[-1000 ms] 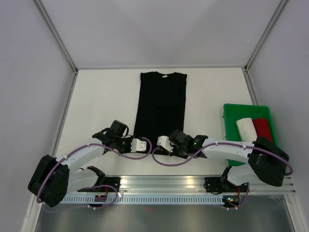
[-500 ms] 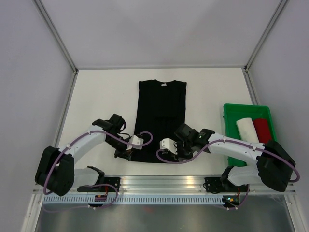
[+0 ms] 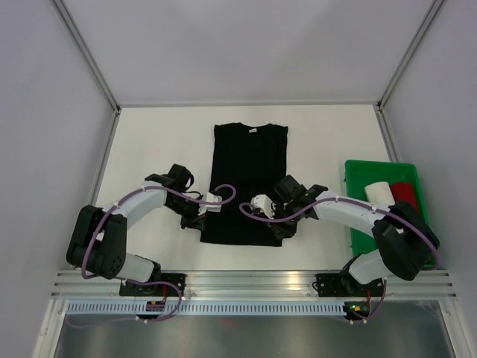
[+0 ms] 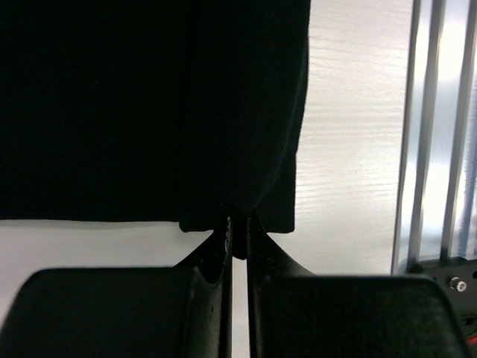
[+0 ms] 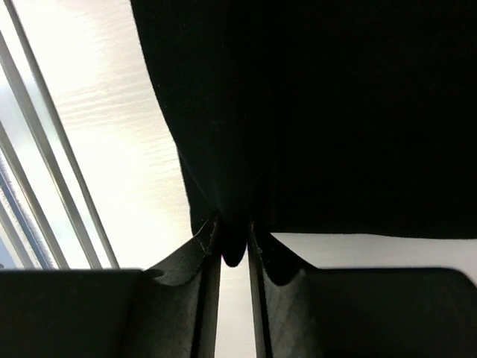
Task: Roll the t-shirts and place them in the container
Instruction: Roll the tshirt
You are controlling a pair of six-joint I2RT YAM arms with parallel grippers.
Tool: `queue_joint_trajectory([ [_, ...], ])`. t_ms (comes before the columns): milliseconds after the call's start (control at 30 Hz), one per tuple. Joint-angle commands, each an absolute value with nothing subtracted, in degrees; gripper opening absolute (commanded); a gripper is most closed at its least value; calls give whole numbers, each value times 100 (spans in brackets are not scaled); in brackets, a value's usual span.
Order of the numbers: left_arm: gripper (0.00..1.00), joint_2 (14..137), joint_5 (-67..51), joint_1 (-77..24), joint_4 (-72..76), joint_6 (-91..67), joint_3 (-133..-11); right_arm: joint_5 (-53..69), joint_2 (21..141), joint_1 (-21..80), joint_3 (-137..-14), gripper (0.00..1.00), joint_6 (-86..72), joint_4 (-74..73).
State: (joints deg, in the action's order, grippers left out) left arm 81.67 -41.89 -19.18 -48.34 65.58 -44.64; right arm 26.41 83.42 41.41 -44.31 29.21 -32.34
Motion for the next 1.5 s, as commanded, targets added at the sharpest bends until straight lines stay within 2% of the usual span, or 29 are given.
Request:
queue_joint_trajectory([
  [0,2,8305,-4061,-1881,-4272,6416,-4562,2594,8429,3991,-4623,27,2725,-3050],
  [33,2,8332,-4026,-1881,-4202,6416,-4553,2532,8411,3929,-4623,34,2577,-2954],
  [133,2,8385,-3999,-1881,-4114,6425,-4553,2373,8236,3702,-4667,46,2208,-2821],
  [367,2,8385,-3850,-1872,-3789,6232,-4500,2918,7665,3235,-5027,50,1469,-2900],
  [467,3,8367,-3815,-1872,-3744,6109,-4456,2918,7664,3208,-4992,52,609,-2883],
  [700,9,8314,-3823,-1872,-3551,5951,-4377,3173,7568,3199,-3956,56,-1078,-2156],
  [867,9,8314,-3815,-1881,-3481,5828,-4342,2655,7426,3199,-3455,58,-1528,-1302],
  [967,10,8297,-3727,-1881,-3428,5740,-4316,2654,7514,3208,-3288,54,-1792,-889],
  [1067,13,8279,-3648,-1872,-3261,5616,-4289,2584,7506,3199,-3042,44,-1994,-625],
  [1100,14,8279,-3639,-1881,-3226,5608,-4263,2523,7506,3191,-2989,35,-2039,-563],
  [1167,22,8271,-3516,-1881,-3007,5502,-4193,2435,7515,3164,-2857,26,-2214,-528],
  [1200,24,8271,-3455,-1881,-2928,5458,-4175,2408,7515,3121,-2813,17,-2267,-510],
  [1233,29,8271,-3358,-1881,-2857,5336,-4157,2382,7523,3094,-2778,13,-2320,-501],
  [1267,32,8262,-3305,-1881,-2717,5291,-4149,2382,7541,3076,-2734,11,-2355,-518],
  [1300,42,8236,-3261,-1881,-2646,5248,-4122,2364,7541,3024,-2725,8,-2390,-553],
  [1333,45,8218,-3182,-1881,-2585,5186,-4113,2364,7532,2997,-2707,8,-2408,-589],
  [1467,51,8086,-2998,-1881,-2409,5115,-4105,2329,7523,2857,-2733,8,-2522,-659],
])
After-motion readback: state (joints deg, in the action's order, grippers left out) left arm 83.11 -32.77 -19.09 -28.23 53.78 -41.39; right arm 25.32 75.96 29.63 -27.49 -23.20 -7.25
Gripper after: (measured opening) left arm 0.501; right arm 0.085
